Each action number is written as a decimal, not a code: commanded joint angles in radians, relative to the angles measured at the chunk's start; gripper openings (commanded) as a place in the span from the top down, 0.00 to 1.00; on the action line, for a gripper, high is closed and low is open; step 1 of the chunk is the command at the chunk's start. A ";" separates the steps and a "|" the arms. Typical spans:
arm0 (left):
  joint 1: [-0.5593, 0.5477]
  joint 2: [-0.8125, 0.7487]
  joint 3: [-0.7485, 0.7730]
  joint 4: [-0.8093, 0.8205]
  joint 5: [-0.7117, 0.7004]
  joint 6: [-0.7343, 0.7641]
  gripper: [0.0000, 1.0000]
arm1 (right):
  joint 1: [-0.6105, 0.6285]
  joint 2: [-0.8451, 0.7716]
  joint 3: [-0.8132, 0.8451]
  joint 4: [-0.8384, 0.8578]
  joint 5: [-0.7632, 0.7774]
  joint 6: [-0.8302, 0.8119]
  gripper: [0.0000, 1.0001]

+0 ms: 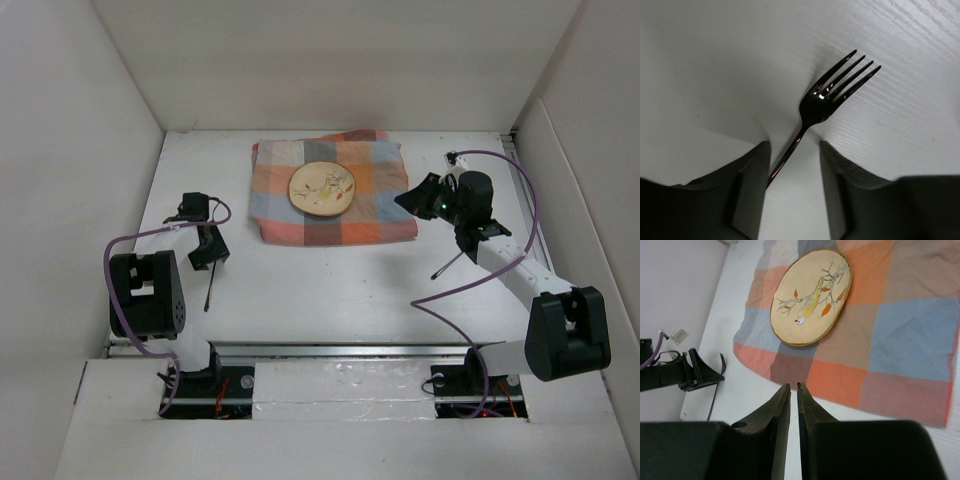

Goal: Set the dinner table for one person

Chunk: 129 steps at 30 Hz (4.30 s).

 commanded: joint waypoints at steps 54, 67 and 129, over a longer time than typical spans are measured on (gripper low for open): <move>-0.240 0.649 1.138 -0.038 0.246 0.188 1.00 | 0.013 0.135 0.036 0.072 0.006 -0.032 0.80; -0.240 0.779 1.171 -0.065 0.247 0.172 1.00 | 0.022 0.138 0.044 0.063 0.023 -0.041 0.79; -0.622 -1.235 -0.126 0.128 0.149 0.014 0.79 | -0.300 0.220 -0.002 -0.511 0.513 -0.029 0.72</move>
